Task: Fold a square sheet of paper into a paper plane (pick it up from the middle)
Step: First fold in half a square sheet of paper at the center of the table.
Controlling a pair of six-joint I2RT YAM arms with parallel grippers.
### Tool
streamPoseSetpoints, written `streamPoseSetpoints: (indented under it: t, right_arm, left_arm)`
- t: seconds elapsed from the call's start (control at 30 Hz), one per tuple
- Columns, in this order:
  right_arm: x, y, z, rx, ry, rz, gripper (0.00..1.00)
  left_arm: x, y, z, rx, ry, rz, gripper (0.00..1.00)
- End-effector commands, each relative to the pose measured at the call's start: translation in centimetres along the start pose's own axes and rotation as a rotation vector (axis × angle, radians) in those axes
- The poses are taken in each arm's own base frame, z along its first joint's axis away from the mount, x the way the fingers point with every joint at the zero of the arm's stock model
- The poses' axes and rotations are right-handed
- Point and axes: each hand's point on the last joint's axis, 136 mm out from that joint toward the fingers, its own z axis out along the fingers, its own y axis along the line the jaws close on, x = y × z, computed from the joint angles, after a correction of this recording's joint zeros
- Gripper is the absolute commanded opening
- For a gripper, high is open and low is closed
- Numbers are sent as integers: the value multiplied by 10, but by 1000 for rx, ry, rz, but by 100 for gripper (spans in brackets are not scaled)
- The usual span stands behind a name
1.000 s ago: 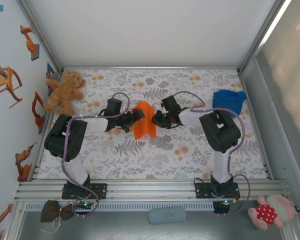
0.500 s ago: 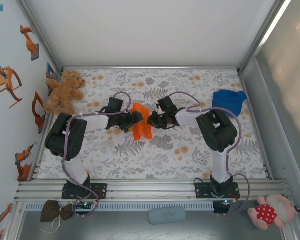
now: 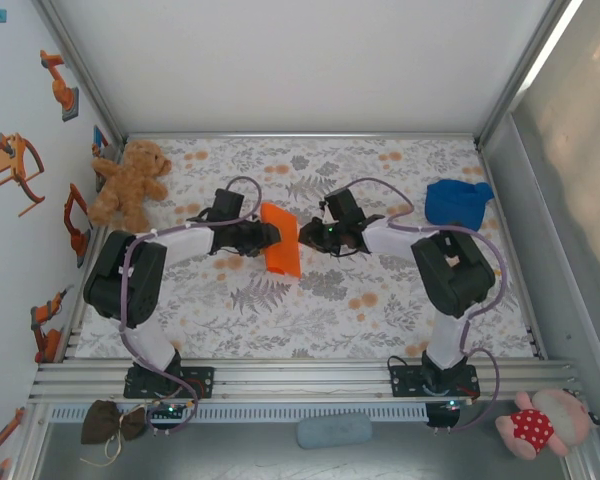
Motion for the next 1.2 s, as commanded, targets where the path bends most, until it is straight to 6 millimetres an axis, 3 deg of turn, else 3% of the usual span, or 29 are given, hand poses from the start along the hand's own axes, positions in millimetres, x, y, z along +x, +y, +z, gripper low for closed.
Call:
streamPoseSetpoints:
  t: [0.0,0.23,0.37,0.53,0.73,0.87,1.17]
  right_arm:
    - [-18,16,-30,-70,-86,-45,30]
    - [-29,64,-64,-317,-128,-83,60]
    - [-31,87,-71,-442,-122,-71,68]
    - [-38,110,-81,-545,-125,-67,73]
    - [-40,134,-96,-641,-113,-75,71]
    - [-39,145,-108,-673,-123,-95,59]
    - [-42,136,-110,-653,-148,-84,35]
  left_arm:
    - [-10,-38,-28,137,-34,79,34]
    - [-18,-93,-71,393,-39,98,31]
    - [-18,-124,-93,517,-28,123,30]
    - [-15,-148,-112,615,-16,135,29]
    - [-19,-156,-120,688,-12,110,29]
    - [-22,-144,-114,662,-13,82,29]
    - [-22,-115,-103,558,-3,51,29]
